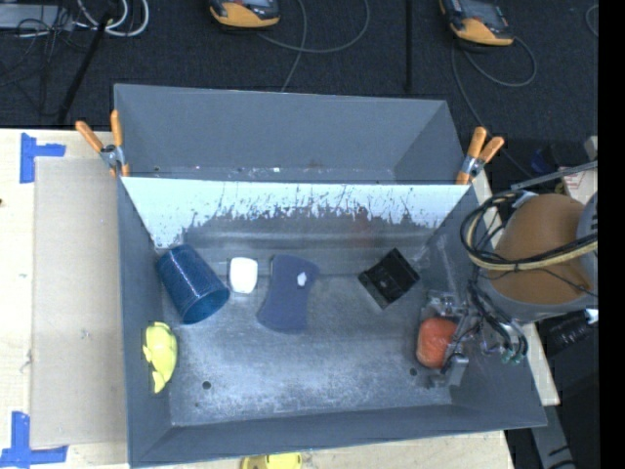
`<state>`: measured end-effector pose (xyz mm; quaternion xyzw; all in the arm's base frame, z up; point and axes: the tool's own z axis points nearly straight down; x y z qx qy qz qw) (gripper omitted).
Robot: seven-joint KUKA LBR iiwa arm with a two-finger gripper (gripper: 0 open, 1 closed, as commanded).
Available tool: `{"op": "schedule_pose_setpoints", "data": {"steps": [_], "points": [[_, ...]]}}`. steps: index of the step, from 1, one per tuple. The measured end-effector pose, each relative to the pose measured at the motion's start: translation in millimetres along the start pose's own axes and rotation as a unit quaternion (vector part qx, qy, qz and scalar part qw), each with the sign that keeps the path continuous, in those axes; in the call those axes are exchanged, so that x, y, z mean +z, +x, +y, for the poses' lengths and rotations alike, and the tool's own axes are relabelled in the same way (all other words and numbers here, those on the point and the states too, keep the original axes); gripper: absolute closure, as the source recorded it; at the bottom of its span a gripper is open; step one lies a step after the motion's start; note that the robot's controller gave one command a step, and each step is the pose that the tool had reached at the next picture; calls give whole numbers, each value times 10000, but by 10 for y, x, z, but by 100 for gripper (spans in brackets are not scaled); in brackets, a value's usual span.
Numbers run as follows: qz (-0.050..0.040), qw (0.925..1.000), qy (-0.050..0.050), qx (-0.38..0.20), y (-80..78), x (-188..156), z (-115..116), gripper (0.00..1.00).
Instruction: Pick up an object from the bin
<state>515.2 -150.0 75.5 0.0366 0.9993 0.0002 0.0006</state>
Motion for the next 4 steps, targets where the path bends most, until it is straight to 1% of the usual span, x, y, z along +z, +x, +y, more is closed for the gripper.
{"op": "schedule_pose_setpoints", "data": {"steps": [1, 2, 3, 4], "points": [[-2, 9995, 1, -308, -330, 58, -14, 100], [-2, 9995, 2, -311, -330, 58, -13, 100], [0, 9988, 0, -497, -253, -922, 90, 100], [0, 9988, 0, -495, -253, -922, 90, 100]]}}
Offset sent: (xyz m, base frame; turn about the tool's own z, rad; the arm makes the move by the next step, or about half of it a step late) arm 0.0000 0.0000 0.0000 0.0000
